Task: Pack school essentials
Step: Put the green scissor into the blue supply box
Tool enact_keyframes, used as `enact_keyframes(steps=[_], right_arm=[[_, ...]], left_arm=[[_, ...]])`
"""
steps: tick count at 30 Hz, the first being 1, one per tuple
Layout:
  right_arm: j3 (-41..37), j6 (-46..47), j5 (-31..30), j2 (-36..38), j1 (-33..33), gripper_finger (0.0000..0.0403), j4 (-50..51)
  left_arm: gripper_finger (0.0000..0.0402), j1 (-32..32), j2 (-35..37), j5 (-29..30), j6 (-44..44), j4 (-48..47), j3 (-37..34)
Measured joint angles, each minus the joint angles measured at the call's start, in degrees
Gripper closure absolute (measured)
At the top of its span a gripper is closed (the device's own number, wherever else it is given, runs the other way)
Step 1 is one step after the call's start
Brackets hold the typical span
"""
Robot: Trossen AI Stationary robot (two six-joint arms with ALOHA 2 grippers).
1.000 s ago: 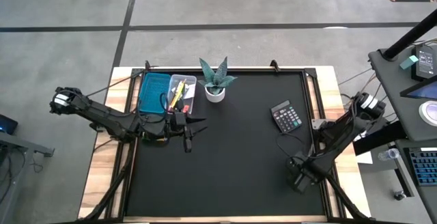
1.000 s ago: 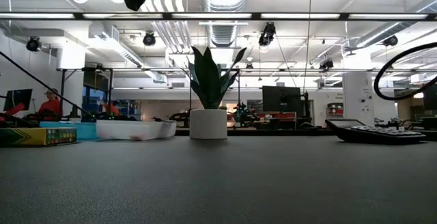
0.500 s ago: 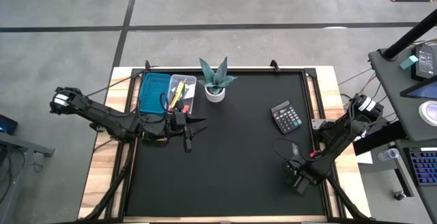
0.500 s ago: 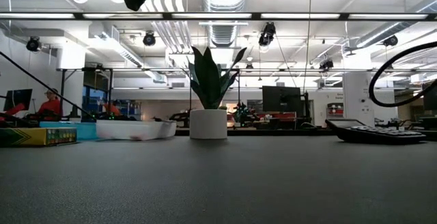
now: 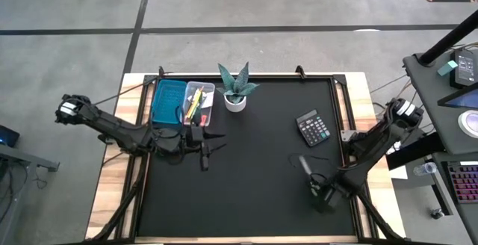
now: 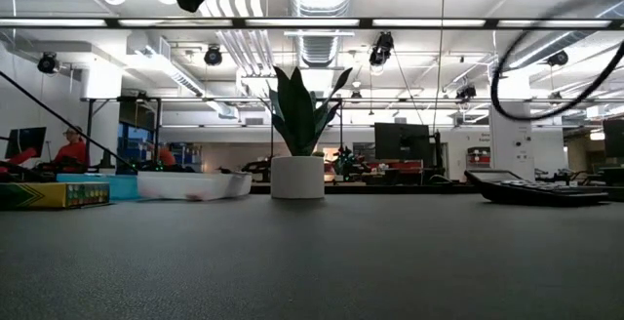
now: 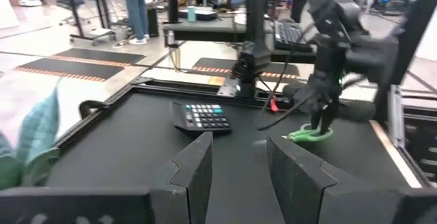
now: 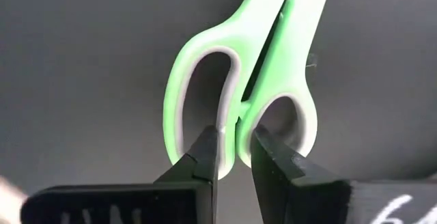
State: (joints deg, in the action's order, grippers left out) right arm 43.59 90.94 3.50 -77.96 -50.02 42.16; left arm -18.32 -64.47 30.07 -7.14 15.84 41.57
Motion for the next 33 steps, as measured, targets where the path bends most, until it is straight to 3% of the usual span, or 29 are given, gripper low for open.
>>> enact_keyframes(steps=[7,13,18,24,29,33], right_arm=[[0.1,-22.2,-16.0,5.4,2.2,0.0364,-16.9],[0.1,-46.7,-21.0,5.5,8.4,0.0396,-34.6],[0.1,-48.6,-23.3,3.9,14.4,0.0397,-33.2],[0.1,-55.2,-21.6,0.0,13.4,0.0396,-35.1],[0.1,-61.6,-29.2,-1.8,12.1,0.0395,-36.4],[-0.1,-72.8,-36.1,-1.9,10.9,0.0395,-43.5]], left_arm=[[0.0281,-3.0,0.0,-0.1,0.1,1.0,0.0],[0.0281,-4.6,-2.5,-9.9,1.5,10.3,-1.7],[0.0281,-6.2,-6.1,-11.6,1.6,14.2,-1.8],[0.0281,-7.7,-12.6,-11.8,1.5,14.3,-1.8],[0.0281,-7.5,-20.9,-11.8,1.5,17.5,-0.5],[0.0281,-7.5,-28.0,-13.8,1.7,17.6,3.0]])
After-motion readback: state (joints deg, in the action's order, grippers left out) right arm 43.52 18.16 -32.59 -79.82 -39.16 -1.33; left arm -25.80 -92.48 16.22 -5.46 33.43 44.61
